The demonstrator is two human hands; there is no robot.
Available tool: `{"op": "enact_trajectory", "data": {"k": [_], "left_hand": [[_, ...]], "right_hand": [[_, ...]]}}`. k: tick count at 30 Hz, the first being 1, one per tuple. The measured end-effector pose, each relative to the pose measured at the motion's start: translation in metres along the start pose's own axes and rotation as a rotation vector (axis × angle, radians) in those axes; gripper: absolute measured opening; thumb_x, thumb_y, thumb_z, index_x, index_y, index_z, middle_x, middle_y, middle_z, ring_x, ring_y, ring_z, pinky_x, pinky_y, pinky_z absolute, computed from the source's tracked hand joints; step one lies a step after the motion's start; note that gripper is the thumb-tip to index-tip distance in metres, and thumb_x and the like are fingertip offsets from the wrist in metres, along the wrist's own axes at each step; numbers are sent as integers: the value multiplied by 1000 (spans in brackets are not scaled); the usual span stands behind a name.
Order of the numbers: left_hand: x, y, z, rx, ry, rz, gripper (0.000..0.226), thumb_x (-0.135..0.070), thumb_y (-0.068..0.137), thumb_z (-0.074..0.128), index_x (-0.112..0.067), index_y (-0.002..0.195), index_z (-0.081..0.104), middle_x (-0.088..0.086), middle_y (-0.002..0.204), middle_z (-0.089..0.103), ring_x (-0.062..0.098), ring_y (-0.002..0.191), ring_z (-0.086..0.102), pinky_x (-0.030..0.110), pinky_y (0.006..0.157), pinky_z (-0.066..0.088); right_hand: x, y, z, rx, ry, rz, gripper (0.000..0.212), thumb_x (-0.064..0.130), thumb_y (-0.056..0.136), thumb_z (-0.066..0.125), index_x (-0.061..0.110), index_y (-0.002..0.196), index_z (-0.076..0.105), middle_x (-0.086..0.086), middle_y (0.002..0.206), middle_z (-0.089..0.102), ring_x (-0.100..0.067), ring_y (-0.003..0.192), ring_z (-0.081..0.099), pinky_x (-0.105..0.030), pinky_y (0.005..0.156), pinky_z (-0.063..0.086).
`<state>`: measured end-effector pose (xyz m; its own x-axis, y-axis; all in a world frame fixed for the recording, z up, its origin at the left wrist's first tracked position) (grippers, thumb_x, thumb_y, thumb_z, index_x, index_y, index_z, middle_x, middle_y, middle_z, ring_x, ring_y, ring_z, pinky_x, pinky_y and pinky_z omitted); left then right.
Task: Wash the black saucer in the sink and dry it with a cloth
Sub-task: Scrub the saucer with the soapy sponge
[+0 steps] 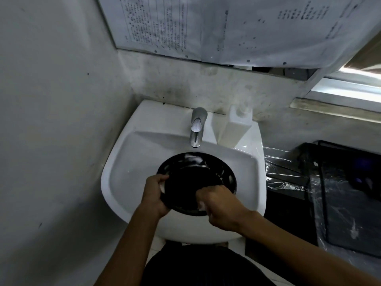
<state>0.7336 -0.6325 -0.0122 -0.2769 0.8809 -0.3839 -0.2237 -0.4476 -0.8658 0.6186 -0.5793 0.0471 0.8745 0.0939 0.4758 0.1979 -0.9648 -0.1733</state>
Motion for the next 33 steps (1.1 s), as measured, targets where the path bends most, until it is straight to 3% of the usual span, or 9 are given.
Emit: {"op": "enact_trajectory", "data": {"k": [3, 7, 11, 15, 19, 22, 26, 30, 33], "left_hand": [[-1, 9, -11, -116, 30, 35, 36, -10, 86, 49, 4, 117, 62, 23, 97, 70, 38, 88, 66, 39, 68, 56], [1, -5, -1, -212, -127, 183, 27, -4, 89, 46, -1, 112, 59, 18, 90, 64, 32, 79, 62, 35, 62, 52], [23, -18, 23, -78, -187, 91, 28, -11, 93, 41, 3, 110, 58, 19, 93, 66, 33, 82, 63, 36, 67, 52], [6, -6, 11, 77, -117, 30, 34, -14, 87, 42, -1, 108, 65, 18, 88, 73, 31, 74, 71, 34, 64, 56], [-10, 6, -12, 9, -36, 27, 33, -15, 92, 43, 1, 111, 66, 21, 87, 74, 35, 81, 69, 37, 72, 55], [-10, 9, -13, -65, -80, 110, 34, -15, 92, 46, 2, 116, 65, 23, 99, 71, 37, 91, 66, 38, 71, 55], [4, 2, -4, -135, -224, 197, 34, -17, 95, 45, 1, 118, 62, 22, 104, 67, 34, 88, 65, 36, 65, 53], [21, -9, 15, -25, -340, 122, 38, -20, 99, 38, 4, 118, 59, 21, 96, 66, 33, 86, 64, 37, 70, 51], [16, -6, 6, -14, -424, 123, 40, -22, 98, 40, 5, 121, 59, 21, 98, 68, 35, 89, 64, 39, 76, 52]], "right_hand": [[-2, -4, 7, 1, -21, 16, 28, -12, 56, 54, 10, 73, 53, -10, 77, 60, -34, 72, 56, -32, 56, 36], [5, 3, 5, -74, -92, 22, 34, -12, 54, 63, 7, 82, 61, -13, 83, 62, -35, 77, 60, -34, 60, 45], [27, 14, 11, -72, -28, -27, 39, -11, 61, 59, 6, 96, 62, -13, 99, 60, -33, 91, 55, -42, 72, 50], [22, 19, 0, -22, 126, 20, 31, -12, 59, 55, 17, 70, 51, -3, 79, 59, -27, 76, 57, -32, 62, 42], [13, 9, 4, 35, 95, -26, 34, -12, 57, 56, 19, 66, 46, -1, 69, 58, -26, 66, 56, -27, 57, 33], [2, 8, 8, -20, 79, 21, 26, -11, 63, 55, 12, 74, 54, -3, 82, 60, -27, 79, 57, -33, 61, 42], [6, 16, 7, -70, 84, 50, 32, -10, 66, 57, 8, 92, 65, -7, 94, 62, -27, 91, 57, -36, 71, 46], [33, 24, 10, -91, 237, -37, 40, -9, 64, 57, 6, 100, 66, -8, 101, 66, -25, 94, 61, -38, 79, 52], [28, 25, 6, -116, 271, -67, 29, -5, 67, 63, 7, 93, 66, -8, 99, 63, -25, 91, 61, -39, 77, 53]]}}
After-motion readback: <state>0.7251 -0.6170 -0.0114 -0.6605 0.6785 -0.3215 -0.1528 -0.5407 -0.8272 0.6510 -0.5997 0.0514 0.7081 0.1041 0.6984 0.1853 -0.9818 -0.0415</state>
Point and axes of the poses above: each hand's wrist, its own y-axis towards the middle knuckle, its own z-axis out of the palm, x = y × z, the point moved 8 cm from there along y, towards the middle knuckle
